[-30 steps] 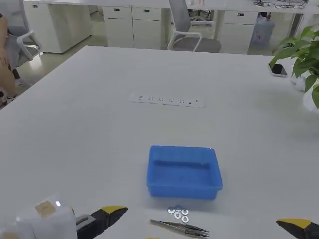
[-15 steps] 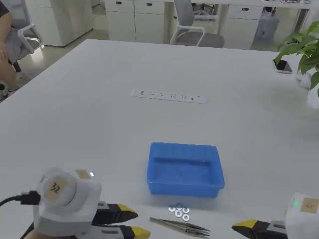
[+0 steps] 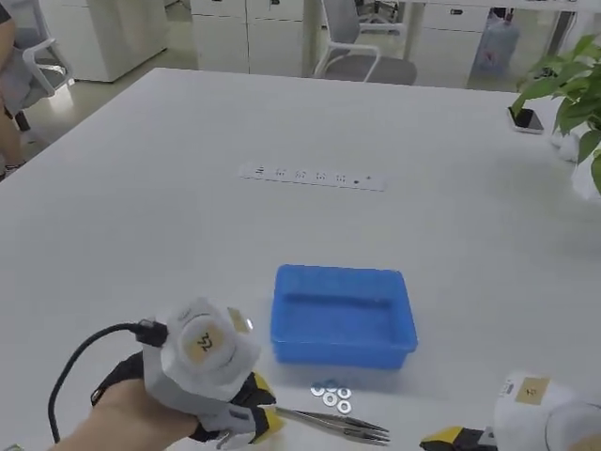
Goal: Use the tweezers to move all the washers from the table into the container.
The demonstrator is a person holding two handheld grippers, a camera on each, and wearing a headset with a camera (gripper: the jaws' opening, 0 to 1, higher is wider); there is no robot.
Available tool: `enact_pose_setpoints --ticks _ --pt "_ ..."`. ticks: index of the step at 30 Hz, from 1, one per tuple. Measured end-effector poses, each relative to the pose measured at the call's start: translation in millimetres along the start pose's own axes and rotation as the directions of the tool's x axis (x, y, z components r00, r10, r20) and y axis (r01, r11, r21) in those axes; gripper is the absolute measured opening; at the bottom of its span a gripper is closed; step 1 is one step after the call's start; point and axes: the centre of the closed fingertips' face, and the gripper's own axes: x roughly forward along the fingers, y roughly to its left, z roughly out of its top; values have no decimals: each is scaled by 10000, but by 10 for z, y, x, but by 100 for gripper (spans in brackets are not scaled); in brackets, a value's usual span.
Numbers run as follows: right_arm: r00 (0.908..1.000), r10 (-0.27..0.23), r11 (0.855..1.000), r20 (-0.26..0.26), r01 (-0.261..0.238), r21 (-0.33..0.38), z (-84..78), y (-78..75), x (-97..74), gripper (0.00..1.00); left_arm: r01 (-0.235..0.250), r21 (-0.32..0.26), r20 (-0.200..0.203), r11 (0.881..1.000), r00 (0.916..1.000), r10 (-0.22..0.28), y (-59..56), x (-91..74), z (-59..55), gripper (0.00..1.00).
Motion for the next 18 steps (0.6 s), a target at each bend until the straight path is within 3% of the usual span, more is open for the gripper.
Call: enact_pose_setpoints --ticks 4,6,11,15,17,18 --pt "10000 30 9998 79 -32 219 -9 16 -3 21 -54 990 -265 9951 9996 81 -18 29 26 7" --pt "10000 29 9997 78 -31 229 -12 20 2 21 -55 1597 -371 9871 9992 116 -16 53 44 3" --pt "10000 83 9999 55 -84 90 -5 27 9 21 2 1882 -473 9821 9988 89 -40 79 51 0" --pt "9995 189 9998 242 -188 -57 45 34 -6 22 137 3108 -868 9504 9961 140 -95 41 30 0" --pt "9992 243 9996 310 -238 -141 63 42 -8 22 371 3894 -1073 9203 9942 53 -161 -12 46 0" --pt "9990 248 9994 359 -240 -230 80 44 -10 22 339 4032 -1100 9145 9939 116 -175 -36 55 0"
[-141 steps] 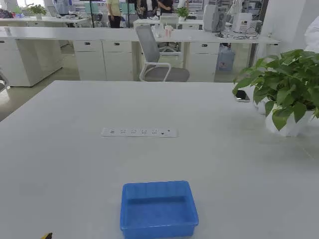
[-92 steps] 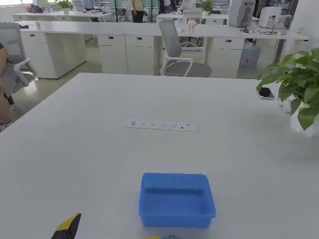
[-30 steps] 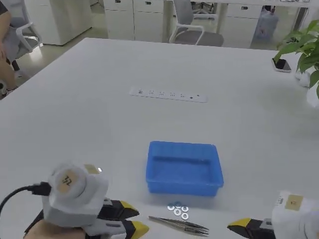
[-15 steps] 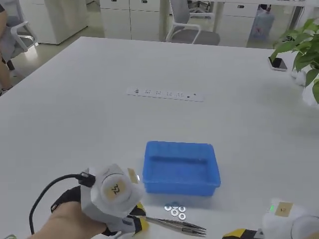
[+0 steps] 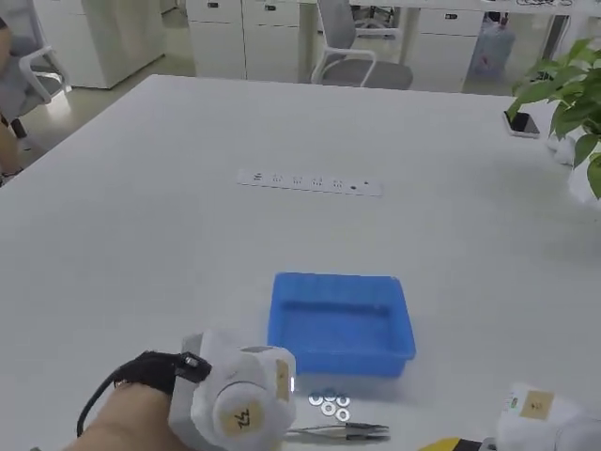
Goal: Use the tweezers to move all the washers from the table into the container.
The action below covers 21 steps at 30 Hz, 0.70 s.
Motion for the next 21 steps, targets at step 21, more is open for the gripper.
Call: enact_pose_setpoints --ticks 21 --pt "9966 820 9787 117 -783 -1898 181 199 77 21 141 277 1164 9995 9930 -172 -243 -558 688 0"
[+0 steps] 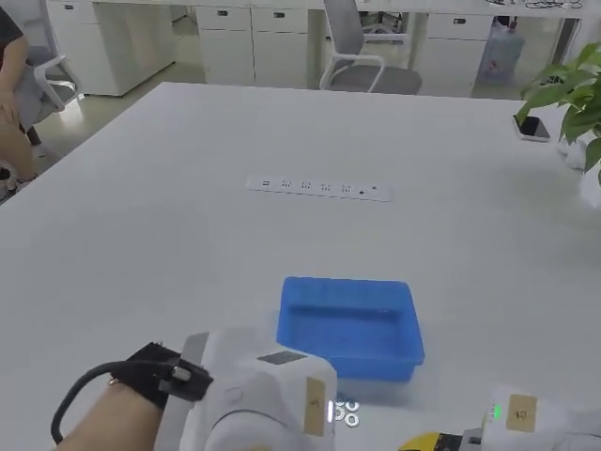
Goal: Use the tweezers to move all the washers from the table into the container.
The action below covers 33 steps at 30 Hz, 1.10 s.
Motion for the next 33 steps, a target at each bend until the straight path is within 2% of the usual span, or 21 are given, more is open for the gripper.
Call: enact_pose_setpoints --ticks 3,7,9,10,12,13,14,15,17,19,24,26,28,33 --pt "9999 46 9997 -95 -48 -233 16 2 36 20 50 75 215 10000 9998 -52 -19 -5 115 0" --pt "9996 116 9978 -243 -132 -646 29 8 69 18 82 185 326 9998 9994 -88 -75 -9 214 0" --pt "9992 242 9964 -320 -267 -800 20 18 95 16 88 188 428 9998 9990 -96 -103 -16 255 0" --pt "9983 448 9926 -383 -488 -1110 17 40 113 15 129 37 583 9999 9982 -131 -121 -12 284 0" --pt "9942 988 9823 -428 -1043 -1554 3 109 149 10 85 -374 799 9993 9968 -55 -117 -8 277 0" --pt "9918 1183 9807 -478 -1242 -1509 -9 130 163 9 96 -524 809 9986 9967 -53 -112 -7 247 0" --pt "9947 971 9808 -345 -1015 -1663 22 74 176 9 70 -764 741 9971 9972 -13 -101 -8 198 0" --pt "9930 1098 9802 -430 -1154 -1612 18 86 184 9 17 -821 777 9966 9970 47 -87 -11 181 0" --pt "9907 1240 9708 -564 -1329 -1995 59 87 211 9 -17 -995 850 9950 9963 102 -75 -33 173 0" --pt "9909 1183 9589 -640 -1308 -2517 128 60 244 8 -149 -1019 968 9947 9950 248 -38 -68 199 0" --pt "9922 1095 9526 -589 -1217 -2788 280 -27 358 7 -503 -1011 895 9936 9942 594 134 -119 193 0" --pt "9936 1018 9540 -491 -1116 -2784 328 -73 389 7 -620 -1003 847 9930 9939 706 195 -130 172 0" --pt "9941 1063 9652 -204 -1081 -2379 375 -108 407 7 -713 -919 773 9932 9939 785 234 -145 158 0" --pt "9947 1023 9716 131 -971 -2159 455 -173 416 8 -860 -761 698 9934 9934 913 329 -181 159 0"
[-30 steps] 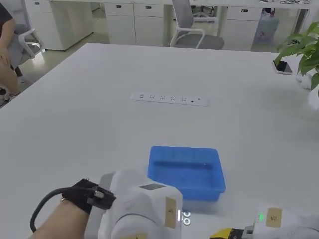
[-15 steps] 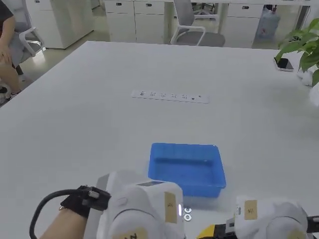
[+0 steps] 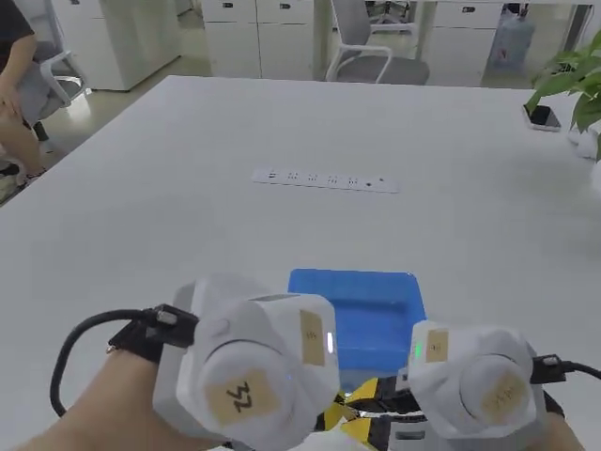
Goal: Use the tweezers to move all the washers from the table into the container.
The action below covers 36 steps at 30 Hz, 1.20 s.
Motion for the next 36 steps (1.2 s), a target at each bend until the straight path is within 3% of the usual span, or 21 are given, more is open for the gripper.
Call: enact_pose_setpoints --ticks 16,27,36 --pt "9997 -166 9975 199 152 686 25 -134 48 7 429 -24 -12 9991 9991 -429 210 58 12 0" --pt "9989 -279 9919 383 229 1247 -17 -183 29 7 783 77 -113 9969 9969 -782 260 113 40 0" --pt "9984 -261 9878 503 180 1548 -28 -137 4 7 1413 178 -336 9898 9895 -1406 219 126 68 0"
